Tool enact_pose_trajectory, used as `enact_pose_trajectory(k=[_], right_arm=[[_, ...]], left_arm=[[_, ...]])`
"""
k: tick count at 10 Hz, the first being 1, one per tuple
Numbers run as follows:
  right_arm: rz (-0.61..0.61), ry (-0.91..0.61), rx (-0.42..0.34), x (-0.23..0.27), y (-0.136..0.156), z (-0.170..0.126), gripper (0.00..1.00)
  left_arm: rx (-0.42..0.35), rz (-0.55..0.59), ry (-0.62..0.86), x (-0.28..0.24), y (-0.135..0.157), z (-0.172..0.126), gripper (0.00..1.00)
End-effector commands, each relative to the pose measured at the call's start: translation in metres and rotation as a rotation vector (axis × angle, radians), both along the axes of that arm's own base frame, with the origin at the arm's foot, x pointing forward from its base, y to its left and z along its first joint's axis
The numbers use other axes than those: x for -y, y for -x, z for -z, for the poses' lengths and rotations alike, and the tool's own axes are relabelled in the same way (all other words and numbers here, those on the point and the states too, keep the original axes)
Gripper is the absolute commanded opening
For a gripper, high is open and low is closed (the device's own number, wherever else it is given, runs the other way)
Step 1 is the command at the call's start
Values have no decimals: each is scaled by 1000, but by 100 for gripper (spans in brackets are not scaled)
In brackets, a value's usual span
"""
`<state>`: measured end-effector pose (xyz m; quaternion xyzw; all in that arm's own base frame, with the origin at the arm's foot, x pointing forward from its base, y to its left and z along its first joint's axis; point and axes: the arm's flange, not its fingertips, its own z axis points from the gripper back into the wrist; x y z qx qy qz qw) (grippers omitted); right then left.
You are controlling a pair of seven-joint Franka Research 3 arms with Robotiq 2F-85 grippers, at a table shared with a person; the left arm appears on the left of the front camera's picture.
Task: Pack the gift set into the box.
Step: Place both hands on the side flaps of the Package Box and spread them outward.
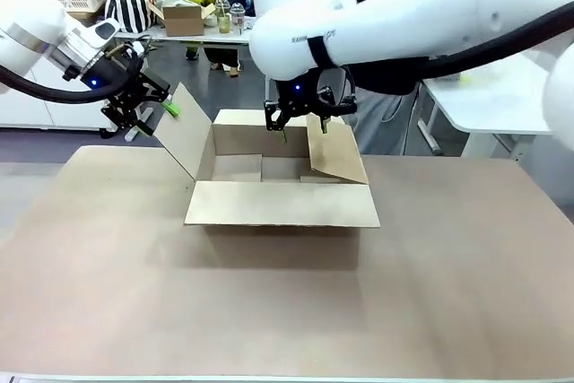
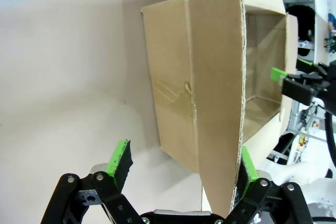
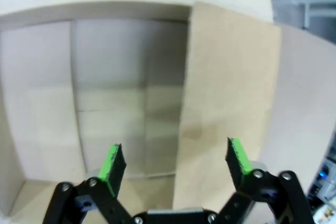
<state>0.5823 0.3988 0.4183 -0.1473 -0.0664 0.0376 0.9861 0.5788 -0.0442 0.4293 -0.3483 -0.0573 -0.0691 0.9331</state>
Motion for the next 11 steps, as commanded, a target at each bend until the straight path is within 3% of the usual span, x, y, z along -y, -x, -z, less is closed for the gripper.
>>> enact_pose_trajectory(k=[1,5,11], right_arm=[[74,125,48,-7,-12,-1,100],[161,181,62,36,-2,-4,100],[256,20,64,119,11,-66,100]], left_arm=[[-6,-14,-11,1,2,-2,100],[-6,-14,-11,1,2,-2,100],[-6,-14,-11,1,2,-2,100]])
